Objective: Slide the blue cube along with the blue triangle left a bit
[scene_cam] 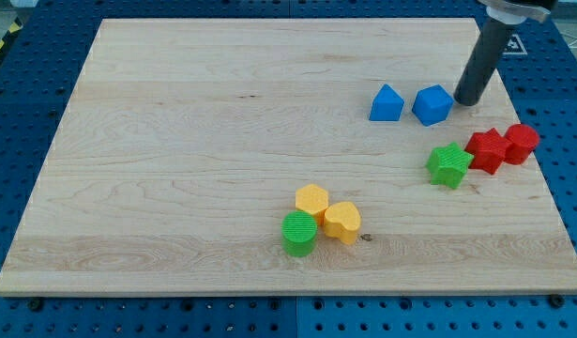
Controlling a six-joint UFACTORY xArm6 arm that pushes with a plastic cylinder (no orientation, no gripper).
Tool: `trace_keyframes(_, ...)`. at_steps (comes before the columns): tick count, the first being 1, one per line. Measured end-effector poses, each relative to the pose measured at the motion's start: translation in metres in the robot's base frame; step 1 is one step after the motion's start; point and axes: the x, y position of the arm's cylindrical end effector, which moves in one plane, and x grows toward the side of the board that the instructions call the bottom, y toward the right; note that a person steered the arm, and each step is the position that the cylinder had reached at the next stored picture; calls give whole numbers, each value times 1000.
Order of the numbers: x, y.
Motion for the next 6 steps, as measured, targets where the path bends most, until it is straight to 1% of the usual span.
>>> trace_keyframes(1,11,-19)
trace_keyframes(2,13,-33)
trace_keyframes(4,-4,-75)
trace_keyframes(6,-5,-112)
